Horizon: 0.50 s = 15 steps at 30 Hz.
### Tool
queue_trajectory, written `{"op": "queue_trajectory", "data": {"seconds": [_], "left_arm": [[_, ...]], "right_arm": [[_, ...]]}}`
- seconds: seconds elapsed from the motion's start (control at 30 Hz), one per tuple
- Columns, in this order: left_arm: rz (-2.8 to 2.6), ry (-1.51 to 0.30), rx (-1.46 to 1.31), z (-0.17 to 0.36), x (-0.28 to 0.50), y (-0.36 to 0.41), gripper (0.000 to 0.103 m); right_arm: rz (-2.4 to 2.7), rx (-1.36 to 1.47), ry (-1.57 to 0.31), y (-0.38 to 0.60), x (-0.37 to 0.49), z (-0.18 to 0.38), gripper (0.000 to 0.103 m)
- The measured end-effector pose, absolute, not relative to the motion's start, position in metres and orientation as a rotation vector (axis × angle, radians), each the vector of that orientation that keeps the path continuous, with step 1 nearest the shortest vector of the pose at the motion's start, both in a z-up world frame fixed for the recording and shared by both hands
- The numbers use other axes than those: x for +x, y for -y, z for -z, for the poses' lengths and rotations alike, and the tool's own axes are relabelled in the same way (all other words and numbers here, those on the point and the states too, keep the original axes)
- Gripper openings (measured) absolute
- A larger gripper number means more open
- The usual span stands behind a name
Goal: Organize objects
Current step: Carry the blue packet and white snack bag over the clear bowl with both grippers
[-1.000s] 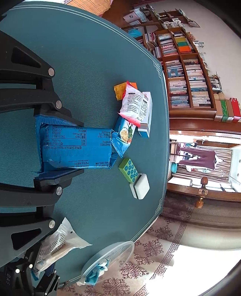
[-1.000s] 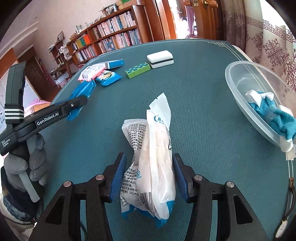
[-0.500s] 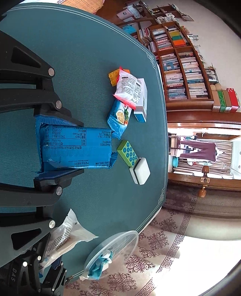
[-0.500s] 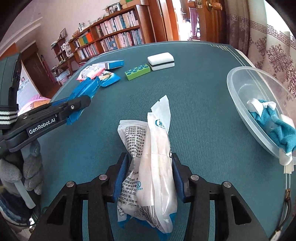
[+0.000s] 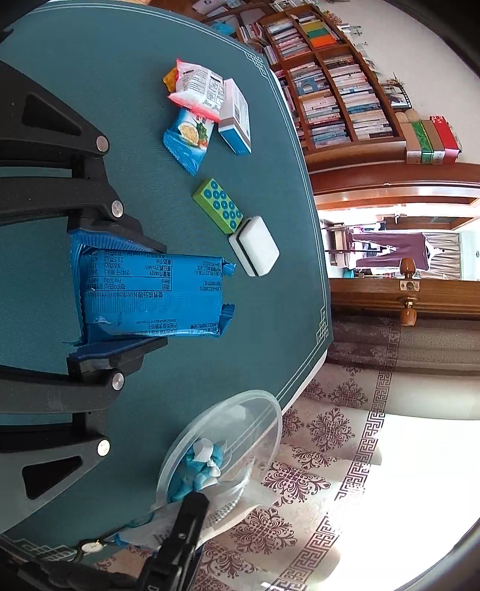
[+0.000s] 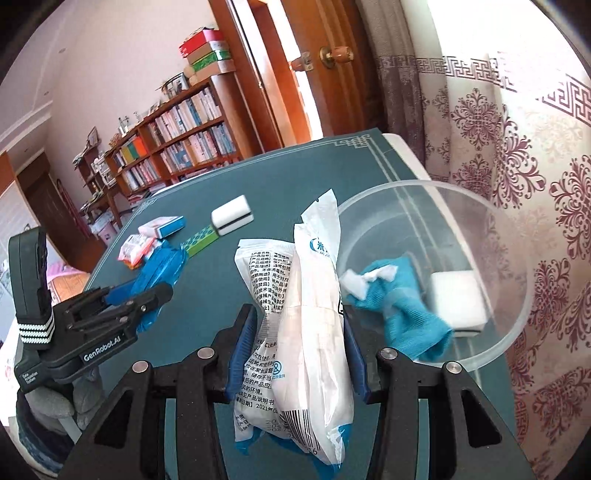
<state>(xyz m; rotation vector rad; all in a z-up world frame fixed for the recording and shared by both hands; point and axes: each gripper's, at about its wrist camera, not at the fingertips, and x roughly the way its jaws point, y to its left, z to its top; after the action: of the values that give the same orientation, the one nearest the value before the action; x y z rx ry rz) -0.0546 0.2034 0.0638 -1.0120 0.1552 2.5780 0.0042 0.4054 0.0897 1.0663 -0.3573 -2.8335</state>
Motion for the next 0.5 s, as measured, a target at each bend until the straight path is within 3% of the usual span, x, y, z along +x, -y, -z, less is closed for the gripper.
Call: {"op": "queue_trajectory", "data": {"seconds": [0.5], "left_arm": [[-2.435,-0.208,-0.980,-0.068,-0.077,-0.285,0.043]], "right_arm": [[3.084,1.105,0.399,-0.500,-0.032,-0.077,0.047]]}}
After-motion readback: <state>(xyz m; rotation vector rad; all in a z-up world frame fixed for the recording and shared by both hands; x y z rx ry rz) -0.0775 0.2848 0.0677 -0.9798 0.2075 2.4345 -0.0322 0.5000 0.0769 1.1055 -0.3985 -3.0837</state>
